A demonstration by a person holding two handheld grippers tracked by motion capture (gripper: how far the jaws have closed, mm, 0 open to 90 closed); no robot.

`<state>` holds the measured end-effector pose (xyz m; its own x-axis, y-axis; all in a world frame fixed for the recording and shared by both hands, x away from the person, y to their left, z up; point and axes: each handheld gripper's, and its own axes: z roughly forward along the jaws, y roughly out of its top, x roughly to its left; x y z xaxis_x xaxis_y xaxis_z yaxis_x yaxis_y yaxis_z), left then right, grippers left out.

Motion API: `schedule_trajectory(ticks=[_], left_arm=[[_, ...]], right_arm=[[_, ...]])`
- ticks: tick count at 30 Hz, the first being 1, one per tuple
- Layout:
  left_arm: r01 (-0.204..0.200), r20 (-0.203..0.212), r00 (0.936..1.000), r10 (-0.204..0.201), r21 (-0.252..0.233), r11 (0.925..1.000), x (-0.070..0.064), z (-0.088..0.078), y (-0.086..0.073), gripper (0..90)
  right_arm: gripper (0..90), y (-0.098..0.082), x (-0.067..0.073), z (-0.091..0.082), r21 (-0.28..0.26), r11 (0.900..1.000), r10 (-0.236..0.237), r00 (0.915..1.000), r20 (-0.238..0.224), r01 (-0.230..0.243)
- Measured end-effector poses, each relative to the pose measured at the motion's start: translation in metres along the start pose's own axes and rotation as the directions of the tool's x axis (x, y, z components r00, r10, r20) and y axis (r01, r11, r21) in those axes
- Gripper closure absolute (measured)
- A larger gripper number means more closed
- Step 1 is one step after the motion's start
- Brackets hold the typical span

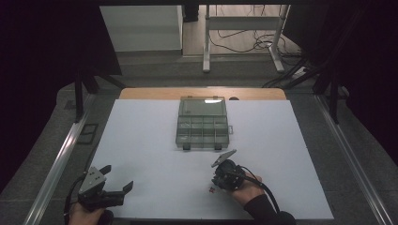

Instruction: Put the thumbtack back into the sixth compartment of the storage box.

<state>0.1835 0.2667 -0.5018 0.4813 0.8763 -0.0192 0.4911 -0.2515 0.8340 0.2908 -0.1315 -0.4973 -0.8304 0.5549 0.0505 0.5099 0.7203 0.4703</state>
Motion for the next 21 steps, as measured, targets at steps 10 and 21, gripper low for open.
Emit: schedule_trajectory(ticks=[10, 21], left_arm=[[-0.001, 0.0, 1.0, 0.001, 0.001, 1.0, 0.0, 0.001, 0.0, 2.7], [-0.007, 0.001, 1.0, 0.007, 0.005, 1.0, -0.001, 0.001, 0.001, 2.8]], right_arm=[[82.6, 0.009, -0.008, -0.007, -0.059, 0.998, 0.005, 1.0, 0.002, -0.005], [82.6, 0.023, -0.02, -0.011, -0.12, 0.992, 0.028, 0.9996, 0.003, -0.027]])
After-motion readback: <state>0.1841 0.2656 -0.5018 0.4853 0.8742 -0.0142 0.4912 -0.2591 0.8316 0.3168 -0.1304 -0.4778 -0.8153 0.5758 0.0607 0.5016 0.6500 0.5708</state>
